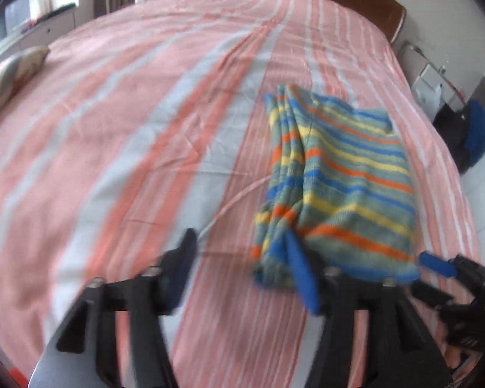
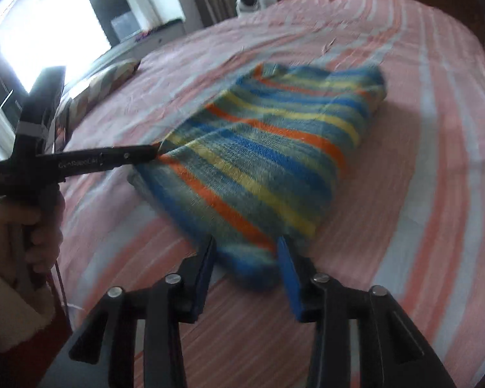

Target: Fold small clothes

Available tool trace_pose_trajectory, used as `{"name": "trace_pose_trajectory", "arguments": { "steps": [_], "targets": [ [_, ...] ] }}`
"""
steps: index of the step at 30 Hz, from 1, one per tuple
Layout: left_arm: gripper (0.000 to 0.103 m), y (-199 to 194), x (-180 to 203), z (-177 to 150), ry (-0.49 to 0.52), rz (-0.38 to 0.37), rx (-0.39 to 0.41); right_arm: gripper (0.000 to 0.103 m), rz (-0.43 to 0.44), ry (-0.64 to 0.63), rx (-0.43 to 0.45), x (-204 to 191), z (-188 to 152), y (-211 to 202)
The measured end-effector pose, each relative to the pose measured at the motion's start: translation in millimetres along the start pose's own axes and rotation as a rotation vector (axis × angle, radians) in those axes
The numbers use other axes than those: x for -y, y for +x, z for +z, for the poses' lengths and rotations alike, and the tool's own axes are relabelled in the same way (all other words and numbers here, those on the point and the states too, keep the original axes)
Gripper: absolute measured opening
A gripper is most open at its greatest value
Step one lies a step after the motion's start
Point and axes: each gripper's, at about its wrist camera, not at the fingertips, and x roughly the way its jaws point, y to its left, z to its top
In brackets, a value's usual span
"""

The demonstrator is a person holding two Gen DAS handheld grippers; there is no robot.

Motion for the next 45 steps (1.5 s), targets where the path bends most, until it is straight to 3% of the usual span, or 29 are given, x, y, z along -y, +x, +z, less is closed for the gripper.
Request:
{"name": "trace_pose_trajectory", "arguments": {
  "steps": [1,3,6,15,19,23,27,29,37,41,44,45],
  "targets": [
    [0.075,-9,-1,0,0.021,0.022,0.018,0.065,0.004,0.034,0.039,0,-4,-13],
    [0.082,-20,1,-1,0.054,0.056,0.049,0.071,-0.010,0.081,0.112,-1,-11,-33],
    [0.083,-25,3,3,0.076,0.090,0.073,0.072,-0.051,0.127,0.148,-1,-24,-50],
    [0.083,-25,12,9,0.127,0.126,0.089,0.072,-0.075,0.174,0.123,1,-35,-56],
    [0.086,-18,10,10,0.119,0.086,0.049,0.072,-0.071,0.167,0.118,-2,-35,-53],
    [0.093,-21,8,1,0.119,0.058,0.060,0.072,-0.078,0.158,0.131,-7,-39,-55],
    [0.095,-22,6,-11,0.119,0.046,0.067,0.083,-0.102,0.167,0.154,-13,-56,-63],
    [0.095,-20,3,-18,0.117,0.049,0.070,0.083,-0.118,0.171,0.168,-13,-64,-67],
    [0.096,-4,-27,-39,0.051,0.075,0.143,0.085,-0.305,0.262,0.254,23,-86,-93],
    [0.097,18,-45,-54,0.015,0.079,0.150,0.094,-0.481,0.297,0.270,64,-84,-98],
    [0.101,17,-45,-59,0.025,0.065,0.198,0.103,-0.629,0.312,0.191,97,-89,-78],
    [0.102,19,-42,-59,0.037,0.073,0.195,0.103,-0.645,0.354,0.115,114,-97,-62]
  ]
}}
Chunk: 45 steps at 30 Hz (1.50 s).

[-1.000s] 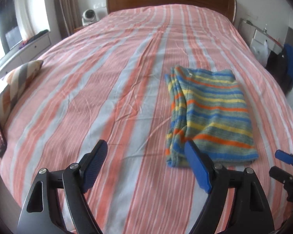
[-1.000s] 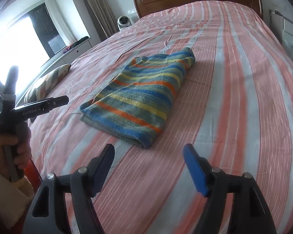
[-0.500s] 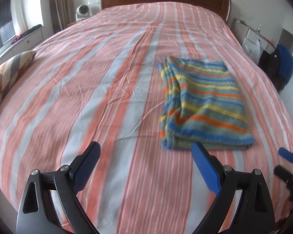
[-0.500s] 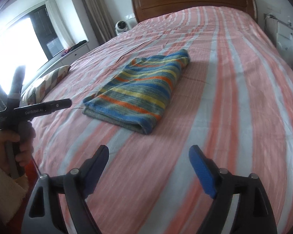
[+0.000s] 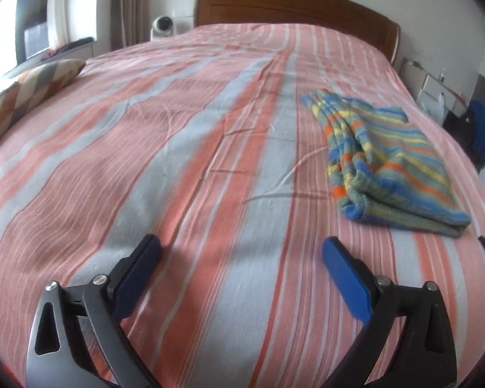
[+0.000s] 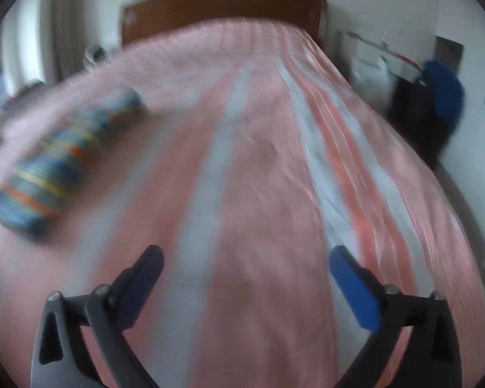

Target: Fold small clothes

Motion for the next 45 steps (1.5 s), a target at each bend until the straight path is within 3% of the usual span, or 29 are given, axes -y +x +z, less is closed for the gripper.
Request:
{"name": "trace_pose_trajectory", "arguments": {
  "steps": [2,45],
  "targets": [
    [0.102,1.5,1.7,-2.0,0.011,0.009,0.006,0.103,0.059,0.059,-0.035,10.8,-1.9,12.0],
    [0.102,-1.6,-1.9,-8.0,0.008,0.002,0.046,0.103,0.054,0.070,-0.058,11.4,1.0,13.6]
  ]
}}
